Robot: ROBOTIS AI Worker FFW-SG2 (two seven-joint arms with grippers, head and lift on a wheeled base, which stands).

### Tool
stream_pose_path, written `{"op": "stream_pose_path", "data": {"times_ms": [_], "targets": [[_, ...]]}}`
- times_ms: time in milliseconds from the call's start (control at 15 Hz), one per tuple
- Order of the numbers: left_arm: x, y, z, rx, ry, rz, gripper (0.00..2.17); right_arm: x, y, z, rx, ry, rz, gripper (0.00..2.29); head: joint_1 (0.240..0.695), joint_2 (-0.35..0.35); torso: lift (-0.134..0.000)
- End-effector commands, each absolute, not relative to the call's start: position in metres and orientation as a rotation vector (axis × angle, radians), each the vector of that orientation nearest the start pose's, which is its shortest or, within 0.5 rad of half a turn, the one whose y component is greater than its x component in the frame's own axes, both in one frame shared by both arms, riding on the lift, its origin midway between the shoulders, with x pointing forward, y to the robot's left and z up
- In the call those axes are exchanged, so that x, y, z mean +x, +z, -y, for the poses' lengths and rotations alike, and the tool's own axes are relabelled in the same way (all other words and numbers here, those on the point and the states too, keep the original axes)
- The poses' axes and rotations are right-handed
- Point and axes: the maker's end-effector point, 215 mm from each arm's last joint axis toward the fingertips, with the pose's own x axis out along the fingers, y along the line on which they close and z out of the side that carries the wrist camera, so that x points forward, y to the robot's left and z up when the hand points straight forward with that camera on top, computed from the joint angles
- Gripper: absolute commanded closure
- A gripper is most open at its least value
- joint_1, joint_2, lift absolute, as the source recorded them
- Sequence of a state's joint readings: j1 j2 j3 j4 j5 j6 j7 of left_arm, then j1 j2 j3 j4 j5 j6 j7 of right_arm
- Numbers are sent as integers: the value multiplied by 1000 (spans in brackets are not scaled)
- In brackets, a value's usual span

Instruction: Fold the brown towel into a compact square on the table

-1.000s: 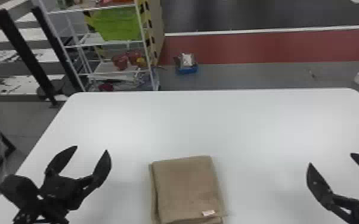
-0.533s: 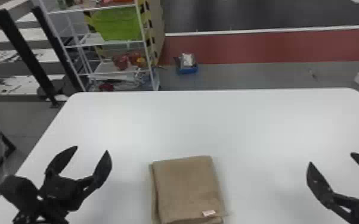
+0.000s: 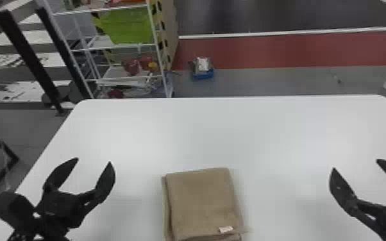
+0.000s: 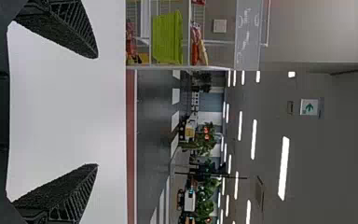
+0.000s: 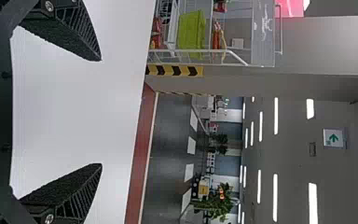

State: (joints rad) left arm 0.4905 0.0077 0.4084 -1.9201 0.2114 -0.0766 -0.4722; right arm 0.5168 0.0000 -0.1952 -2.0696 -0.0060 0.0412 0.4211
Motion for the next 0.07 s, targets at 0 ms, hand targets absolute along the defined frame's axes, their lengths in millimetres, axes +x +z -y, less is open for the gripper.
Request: {"op": "stream_pose_path", "data": {"times_ms": [0], "targets": [[413,-352,-360,-34,-82,-11,43,427,-342,245,-68,249,-69,80,695,151,-134]]}}
